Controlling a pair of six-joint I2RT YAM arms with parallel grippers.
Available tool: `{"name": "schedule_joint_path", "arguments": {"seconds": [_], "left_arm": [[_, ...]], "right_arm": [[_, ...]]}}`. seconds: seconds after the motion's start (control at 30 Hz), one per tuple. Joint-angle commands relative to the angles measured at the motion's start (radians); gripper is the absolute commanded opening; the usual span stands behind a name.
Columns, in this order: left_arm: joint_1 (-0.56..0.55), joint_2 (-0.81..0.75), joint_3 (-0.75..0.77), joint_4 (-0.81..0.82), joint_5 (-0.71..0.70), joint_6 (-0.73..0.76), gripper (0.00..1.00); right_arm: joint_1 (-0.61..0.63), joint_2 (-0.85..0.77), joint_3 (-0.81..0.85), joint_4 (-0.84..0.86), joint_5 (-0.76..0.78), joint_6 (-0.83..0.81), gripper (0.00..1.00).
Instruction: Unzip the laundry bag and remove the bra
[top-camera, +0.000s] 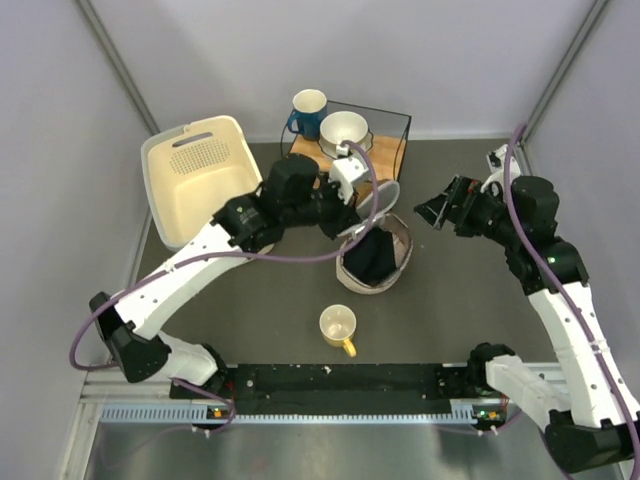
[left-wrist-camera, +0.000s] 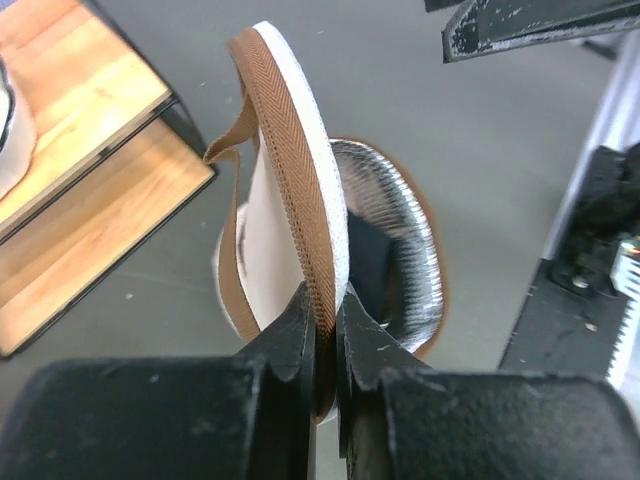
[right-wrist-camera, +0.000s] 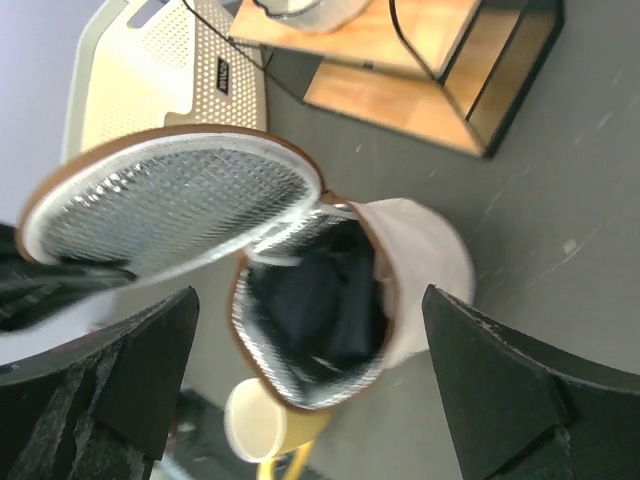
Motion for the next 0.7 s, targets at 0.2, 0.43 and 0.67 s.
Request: {"name": "schedule_joint_path", "arguments": {"seconds": [0.2, 0.43, 0.67], "left_arm": [[0.206, 0.22, 0.233, -0.155, 0.809, 0.082, 0.0], [0.226, 0.304, 0.357, -0.299, 0.876, 0.165, 0.0], [0.235, 0.303, 0.388, -0.341, 0.858, 0.198, 0.0]], "right_arm": [[-0.008, -0.126, -0.196, 0.461, -0.09, -0.618, 0.99], [-0.008, 0.01, -0.094, 0.397, -0.262, -0.894, 0.99], [-0.009, 0.196, 0.101, 0.216, -0.661, -1.005, 0.97]]}}
